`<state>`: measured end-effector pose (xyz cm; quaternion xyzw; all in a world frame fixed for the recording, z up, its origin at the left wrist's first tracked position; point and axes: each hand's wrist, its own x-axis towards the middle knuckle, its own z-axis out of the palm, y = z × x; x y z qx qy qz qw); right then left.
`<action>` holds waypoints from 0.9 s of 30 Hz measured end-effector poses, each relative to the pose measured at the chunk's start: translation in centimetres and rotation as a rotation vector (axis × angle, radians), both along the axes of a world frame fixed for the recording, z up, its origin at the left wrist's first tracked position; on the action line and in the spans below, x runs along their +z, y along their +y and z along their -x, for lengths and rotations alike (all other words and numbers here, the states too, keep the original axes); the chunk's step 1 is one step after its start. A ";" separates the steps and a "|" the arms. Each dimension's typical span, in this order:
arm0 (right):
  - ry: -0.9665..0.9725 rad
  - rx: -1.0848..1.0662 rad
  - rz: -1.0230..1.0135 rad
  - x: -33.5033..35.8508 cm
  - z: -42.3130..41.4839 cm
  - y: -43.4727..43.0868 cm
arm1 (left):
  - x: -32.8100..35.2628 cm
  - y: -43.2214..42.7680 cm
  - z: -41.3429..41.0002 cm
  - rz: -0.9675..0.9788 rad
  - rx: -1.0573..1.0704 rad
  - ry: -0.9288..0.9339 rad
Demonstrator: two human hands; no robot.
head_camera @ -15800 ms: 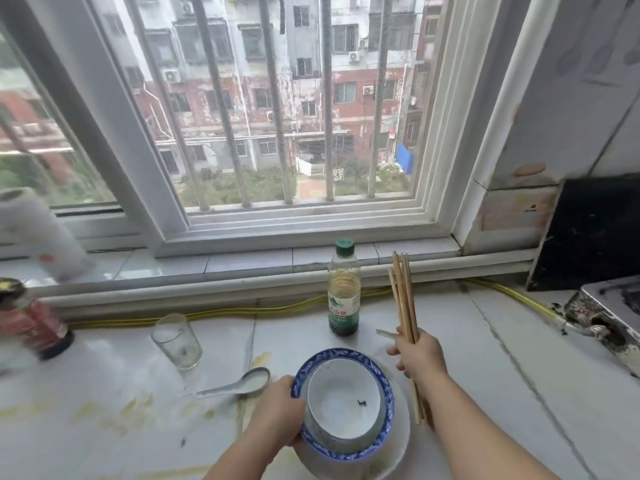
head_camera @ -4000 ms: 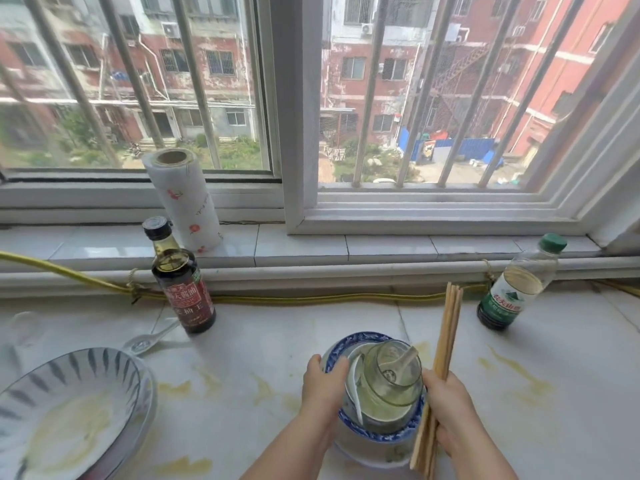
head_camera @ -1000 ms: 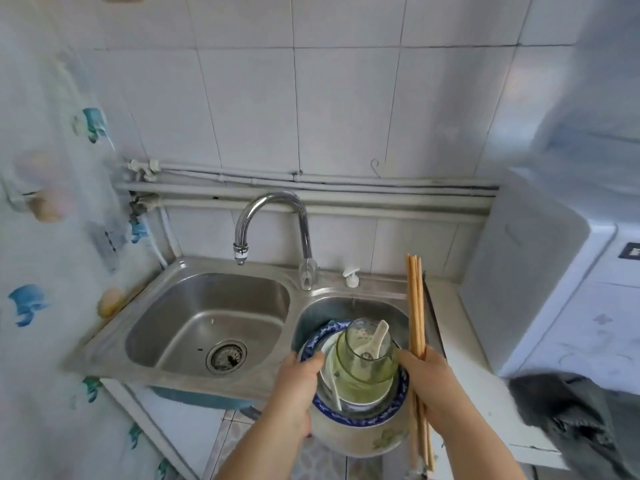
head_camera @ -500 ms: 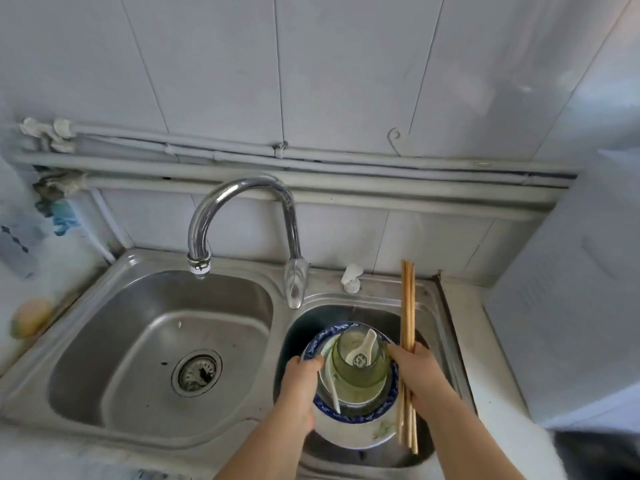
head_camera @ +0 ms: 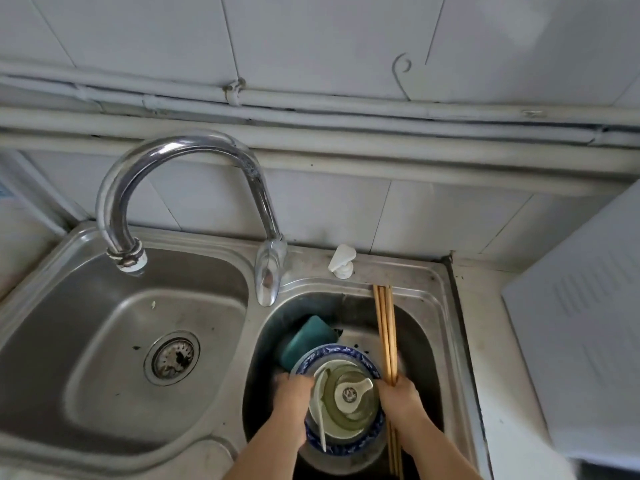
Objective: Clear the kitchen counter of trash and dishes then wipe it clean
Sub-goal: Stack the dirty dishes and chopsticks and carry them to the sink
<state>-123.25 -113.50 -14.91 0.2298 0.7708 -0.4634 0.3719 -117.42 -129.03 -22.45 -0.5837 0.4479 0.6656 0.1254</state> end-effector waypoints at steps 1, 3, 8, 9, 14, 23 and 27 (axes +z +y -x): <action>-0.003 -0.002 -0.001 -0.2 0.1 0.1 | 1.5 0.3 0.1 0.009 -0.006 -0.003; -0.008 -0.002 -0.001 -0.3 0.1 0.2 | 3.7 0.9 0.0 0.030 -0.024 -0.009; -0.034 -0.004 -0.029 -0.1 0.3 0.6 | 4.6 1.8 -0.7 0.065 -0.078 -0.094; -0.042 -0.005 -0.031 0.1 0.3 0.7 | 4.7 1.9 -0.8 0.064 -0.075 -0.105; 0.067 0.011 -0.027 0.6 0.1 0.5 | 5.1 1.8 -0.9 0.026 -0.075 -0.075; 0.590 0.539 -0.137 9.6 3.4 1.3 | 7.5 0.6 -0.9 0.163 0.016 0.117; 0.516 1.025 -0.543 11.0 4.7 2.5 | 9.1 0.3 -1.4 0.172 0.029 0.207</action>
